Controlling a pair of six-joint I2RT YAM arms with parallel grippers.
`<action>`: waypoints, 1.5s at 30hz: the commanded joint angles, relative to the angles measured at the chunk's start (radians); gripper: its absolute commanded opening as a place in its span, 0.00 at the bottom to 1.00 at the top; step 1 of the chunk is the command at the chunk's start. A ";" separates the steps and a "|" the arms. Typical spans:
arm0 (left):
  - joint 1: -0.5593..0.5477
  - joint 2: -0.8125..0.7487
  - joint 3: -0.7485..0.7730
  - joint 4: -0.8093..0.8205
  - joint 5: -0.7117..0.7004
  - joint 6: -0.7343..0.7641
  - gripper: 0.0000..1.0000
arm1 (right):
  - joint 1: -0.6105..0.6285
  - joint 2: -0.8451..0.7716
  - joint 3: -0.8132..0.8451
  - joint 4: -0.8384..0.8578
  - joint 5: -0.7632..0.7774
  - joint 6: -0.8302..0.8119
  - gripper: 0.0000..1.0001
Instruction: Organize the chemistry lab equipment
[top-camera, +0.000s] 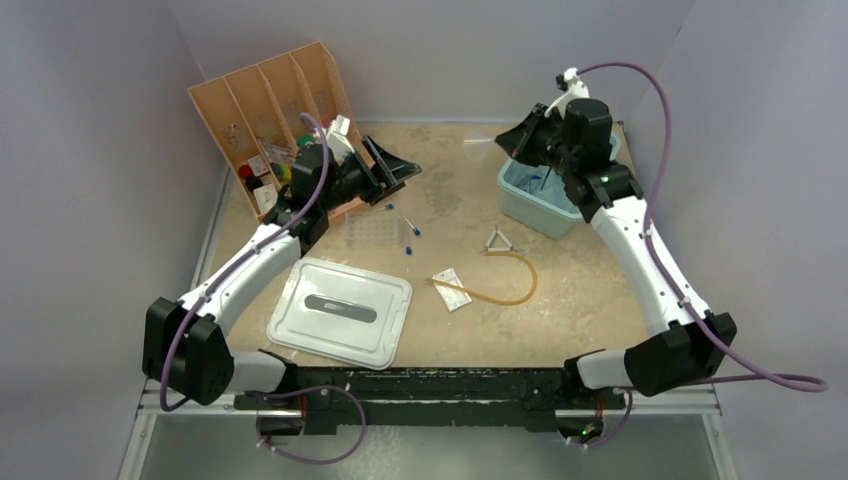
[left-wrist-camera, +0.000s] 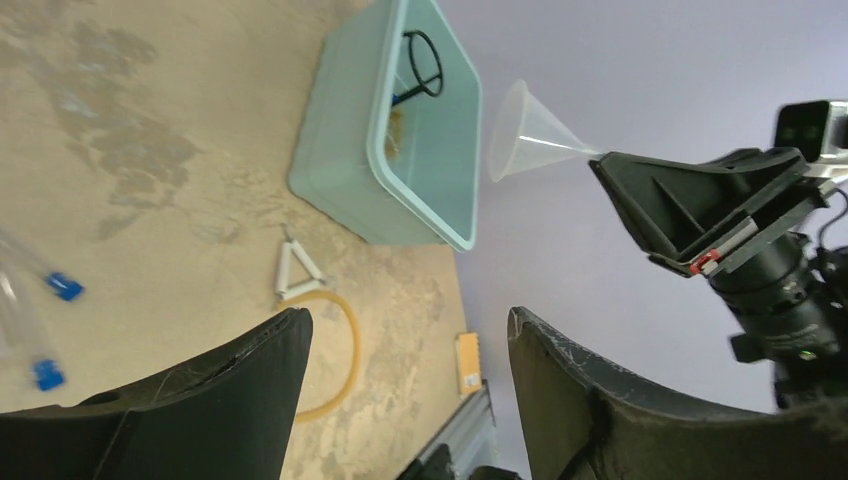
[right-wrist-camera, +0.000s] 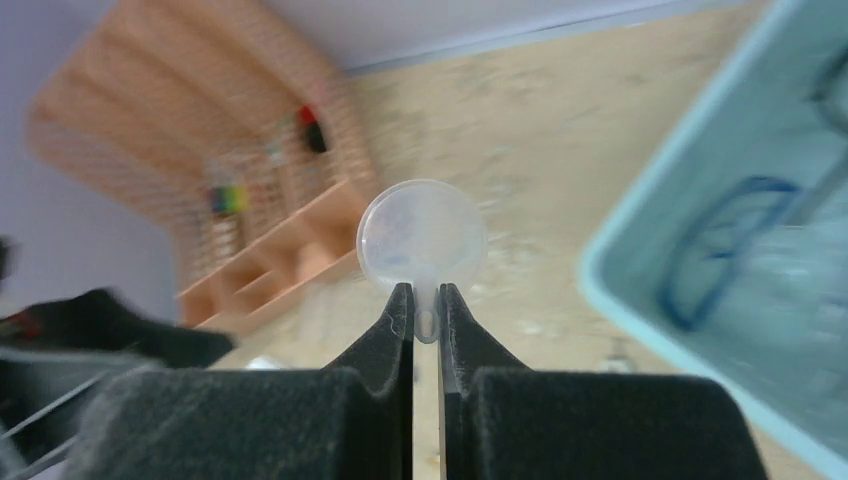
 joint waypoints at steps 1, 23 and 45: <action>0.023 0.013 0.102 -0.123 -0.072 0.166 0.71 | -0.039 0.041 0.112 -0.240 0.337 -0.228 0.00; 0.023 0.074 0.233 -0.416 -0.311 0.509 0.70 | -0.141 0.534 0.266 -0.221 0.316 -0.304 0.00; 0.023 0.100 0.239 -0.430 -0.330 0.530 0.70 | -0.142 0.632 0.415 -0.250 0.454 -0.342 0.03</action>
